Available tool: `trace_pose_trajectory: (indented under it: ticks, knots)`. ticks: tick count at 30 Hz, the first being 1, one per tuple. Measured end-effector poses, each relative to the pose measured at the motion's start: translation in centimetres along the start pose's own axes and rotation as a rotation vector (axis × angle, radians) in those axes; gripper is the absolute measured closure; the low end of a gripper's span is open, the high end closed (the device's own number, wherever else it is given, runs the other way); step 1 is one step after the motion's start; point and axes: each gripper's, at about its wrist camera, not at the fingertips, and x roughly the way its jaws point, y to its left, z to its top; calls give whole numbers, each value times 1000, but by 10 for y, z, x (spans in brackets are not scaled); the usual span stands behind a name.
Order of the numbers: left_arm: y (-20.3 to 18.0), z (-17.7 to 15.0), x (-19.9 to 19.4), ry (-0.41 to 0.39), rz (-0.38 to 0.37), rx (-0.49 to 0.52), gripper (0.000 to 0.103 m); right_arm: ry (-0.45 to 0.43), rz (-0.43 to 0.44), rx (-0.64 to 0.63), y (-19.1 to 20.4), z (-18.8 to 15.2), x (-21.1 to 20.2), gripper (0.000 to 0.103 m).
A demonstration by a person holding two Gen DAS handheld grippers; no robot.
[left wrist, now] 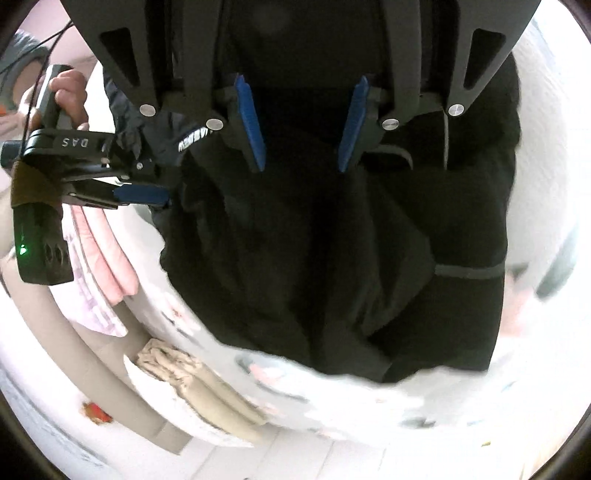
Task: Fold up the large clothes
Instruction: 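Grasp the folded jacket edge with both grippers and lift it off the bed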
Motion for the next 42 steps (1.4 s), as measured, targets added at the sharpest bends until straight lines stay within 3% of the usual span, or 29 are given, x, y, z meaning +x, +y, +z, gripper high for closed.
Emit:
trace_pose_trajectory:
  ticks: [4, 5, 6, 8, 12, 15, 17, 20, 24, 27, 32, 38, 42]
  knots:
    - [6, -6, 31, 14, 39, -46, 59, 35, -17, 69, -11, 7, 38, 48]
    - [13, -9, 42, 34, 58, -70, 53, 72, -26, 103, -17, 6, 55, 48]
    - [24, -10, 59, 63, 66, -108, 51, 105, -6, 150, -25, 4, 71, 48]
    - [36, -12, 67, 29, 21, -172, 49, 108, 92, 293, -47, 0, 89, 46]
    - [35, -13, 50, 37, -21, -147, 49, 95, 93, 296, -45, -2, 77, 45]
    - [42, -23, 17, 37, -64, -153, 49, 92, 145, 335, -46, -16, 58, 40]
    - [48, -33, -11, 16, -25, -136, 49, 70, 174, 360, -48, -33, 36, 40]
    - [67, -59, -53, 10, 80, -139, 48, 85, 85, 347, -53, -62, 8, 39]
    - [104, -104, -84, 79, 171, -242, 48, 138, -31, 367, -70, -102, -19, 39]
    - [130, -141, -100, 117, 185, -357, 48, 167, -76, 431, -96, -131, -38, 39]
    - [135, -190, -107, 160, 212, -437, 48, 201, -157, 467, -140, -170, -52, 39]
    - [118, -210, -100, 199, 209, -468, 48, 225, -181, 453, -174, -205, -69, 39]
    - [123, -228, -102, 186, 183, -576, 47, 259, -169, 423, -187, -234, -76, 39]
